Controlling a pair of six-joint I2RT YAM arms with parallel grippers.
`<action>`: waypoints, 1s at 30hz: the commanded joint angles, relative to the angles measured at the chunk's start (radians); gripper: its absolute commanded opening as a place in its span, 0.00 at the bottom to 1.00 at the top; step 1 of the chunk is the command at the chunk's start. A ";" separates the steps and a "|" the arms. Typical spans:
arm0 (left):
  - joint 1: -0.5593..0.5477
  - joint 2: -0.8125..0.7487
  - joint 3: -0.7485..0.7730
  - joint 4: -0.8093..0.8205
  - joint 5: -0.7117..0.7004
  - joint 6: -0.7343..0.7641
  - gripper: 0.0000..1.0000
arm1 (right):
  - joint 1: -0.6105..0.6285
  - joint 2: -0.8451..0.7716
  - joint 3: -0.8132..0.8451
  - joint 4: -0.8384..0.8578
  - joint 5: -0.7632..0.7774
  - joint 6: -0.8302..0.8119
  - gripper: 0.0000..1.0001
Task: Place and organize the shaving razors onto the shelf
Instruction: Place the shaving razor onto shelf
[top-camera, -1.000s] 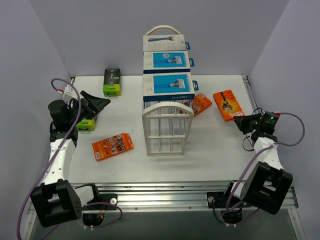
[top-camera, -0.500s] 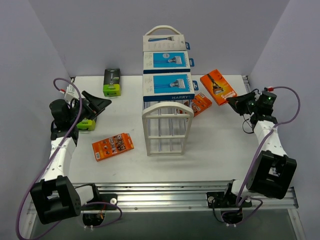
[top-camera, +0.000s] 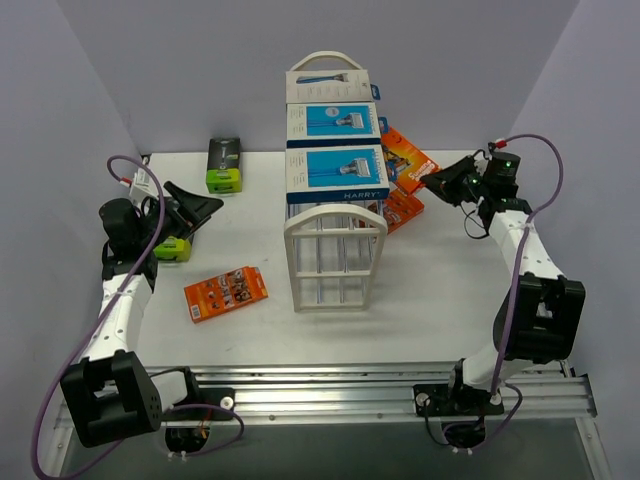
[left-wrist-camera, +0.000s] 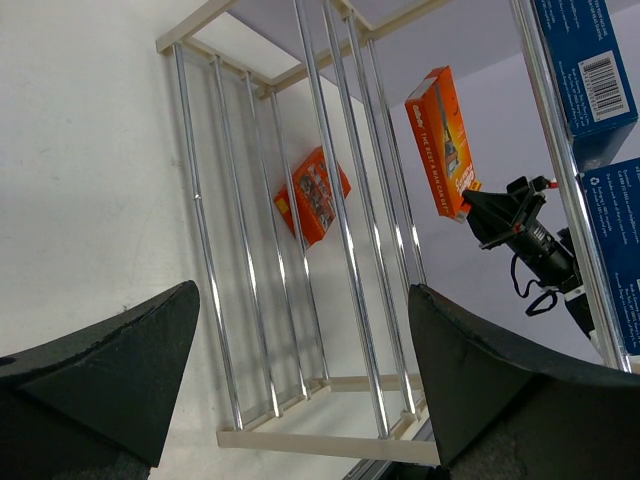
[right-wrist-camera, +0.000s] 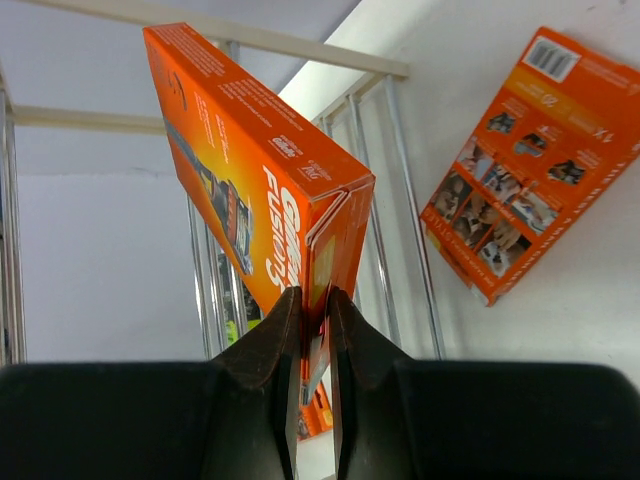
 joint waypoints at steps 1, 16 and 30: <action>-0.005 0.002 0.005 0.059 0.020 -0.004 0.94 | 0.029 0.004 0.074 -0.004 -0.058 -0.050 0.00; -0.007 0.006 0.003 0.061 0.023 -0.007 0.94 | 0.104 0.073 0.116 0.012 -0.181 -0.091 0.00; -0.007 0.014 0.000 0.070 0.030 -0.017 0.94 | 0.183 0.188 0.330 -0.080 -0.236 -0.142 0.00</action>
